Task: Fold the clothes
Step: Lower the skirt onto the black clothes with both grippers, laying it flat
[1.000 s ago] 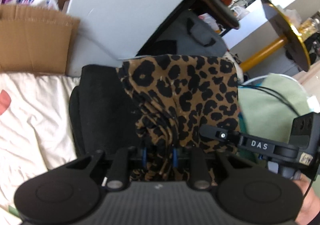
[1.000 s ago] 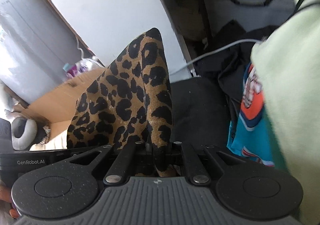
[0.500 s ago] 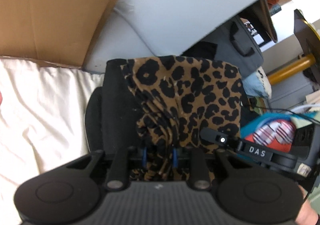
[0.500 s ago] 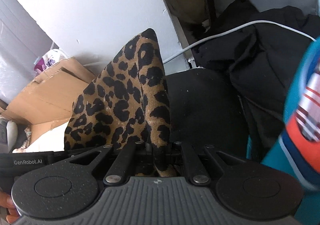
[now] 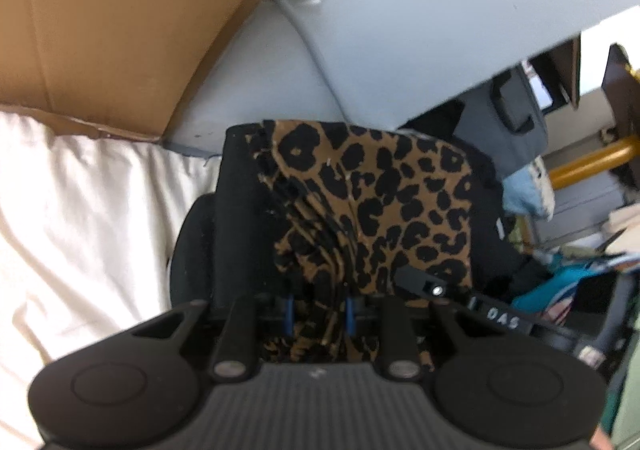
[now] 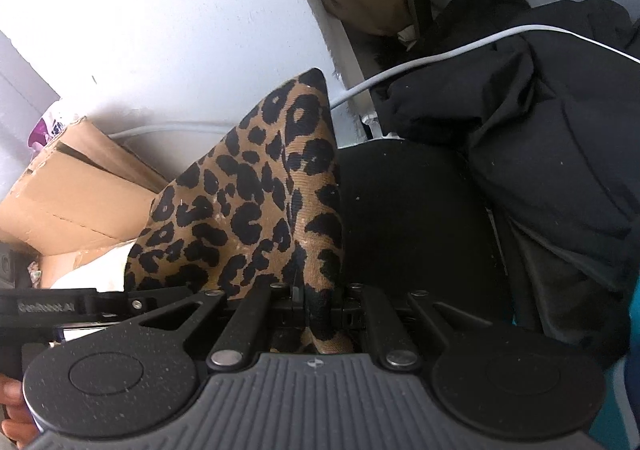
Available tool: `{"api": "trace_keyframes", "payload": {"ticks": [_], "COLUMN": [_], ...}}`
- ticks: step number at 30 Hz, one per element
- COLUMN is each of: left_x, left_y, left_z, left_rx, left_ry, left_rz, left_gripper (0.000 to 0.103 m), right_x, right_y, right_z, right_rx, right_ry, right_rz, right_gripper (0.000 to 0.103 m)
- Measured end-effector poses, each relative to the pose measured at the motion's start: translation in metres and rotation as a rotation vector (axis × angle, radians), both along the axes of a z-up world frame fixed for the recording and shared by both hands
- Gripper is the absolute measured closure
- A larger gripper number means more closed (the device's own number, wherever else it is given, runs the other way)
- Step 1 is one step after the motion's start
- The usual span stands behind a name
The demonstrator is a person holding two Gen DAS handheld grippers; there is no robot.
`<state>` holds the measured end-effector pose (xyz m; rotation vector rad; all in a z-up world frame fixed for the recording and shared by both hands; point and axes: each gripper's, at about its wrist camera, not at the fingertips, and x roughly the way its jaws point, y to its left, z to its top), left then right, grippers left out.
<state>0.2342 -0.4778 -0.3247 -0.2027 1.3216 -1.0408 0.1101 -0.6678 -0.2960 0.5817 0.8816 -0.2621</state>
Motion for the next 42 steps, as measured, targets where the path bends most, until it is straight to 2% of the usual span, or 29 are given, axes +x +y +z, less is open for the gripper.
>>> {"api": "trace_keyframes", "payload": {"ticks": [6,8,9,10,11,12,15,17,19,23,28,38,39,41,42], "left_x": [0.011,0.013,0.013,0.013,0.013,0.012,0.011,0.013,0.014,0.014,0.002,-0.027,-0.027,-0.028,-0.028], "left_y": [-0.005,-0.006,-0.005,-0.003,-0.002,0.000,0.009,0.015,0.017,0.017,0.001,-0.023,-0.022,-0.020,-0.019], "left_z": [-0.015,-0.022,-0.022,-0.022,-0.021,-0.019,-0.006,0.003,0.017,0.042,0.060,0.036,0.029,0.017,0.012], "left_rx": [0.037,0.074,0.083,0.089,0.096,0.101,0.126,0.132,0.126,0.079,0.044,0.104,0.126,0.157,0.166], "left_ry": [0.008,-0.001,0.000,0.001,0.003,-0.008,-0.073,-0.102,-0.148,-0.198,-0.247,-0.306,-0.314,-0.333,-0.340], "left_rz": [0.026,0.048,0.057,0.066,0.075,0.075,0.061,0.056,0.064,0.079,0.016,-0.108,-0.114,-0.127,-0.129], "left_gripper": [0.077,0.060,0.057,0.053,0.052,0.051,0.047,0.049,0.057,0.068,0.074,0.078,0.079,0.092,0.092], "right_x": [0.010,0.010,0.011,0.009,0.006,0.003,-0.010,-0.021,-0.032,-0.043,-0.053,-0.038,-0.035,-0.030,-0.028], "right_y": [-0.002,-0.003,-0.004,-0.005,-0.004,-0.004,-0.005,-0.004,-0.005,0.002,0.019,0.059,0.063,0.068,0.069], "right_z": [-0.012,-0.018,-0.021,-0.022,-0.021,-0.021,-0.017,-0.012,-0.007,0.001,0.006,-0.008,-0.012,-0.019,-0.022], "right_rx": [0.005,-0.007,-0.020,-0.046,-0.066,-0.085,-0.117,-0.129,-0.130,-0.159,-0.155,-0.146,-0.149,-0.150,-0.148], "right_ry": [0.001,0.017,0.026,0.037,0.039,0.041,0.037,0.022,-0.004,-0.040,-0.081,-0.087,-0.083,-0.077,-0.074], "right_rz": [-0.014,-0.034,-0.046,-0.068,-0.083,-0.098,-0.128,-0.137,-0.133,-0.122,-0.097,-0.006,0.000,0.006,0.003], "right_gripper": [0.097,0.094,0.088,0.076,0.071,0.068,0.068,0.068,0.068,0.068,0.068,0.067,0.066,0.064,0.058]}}
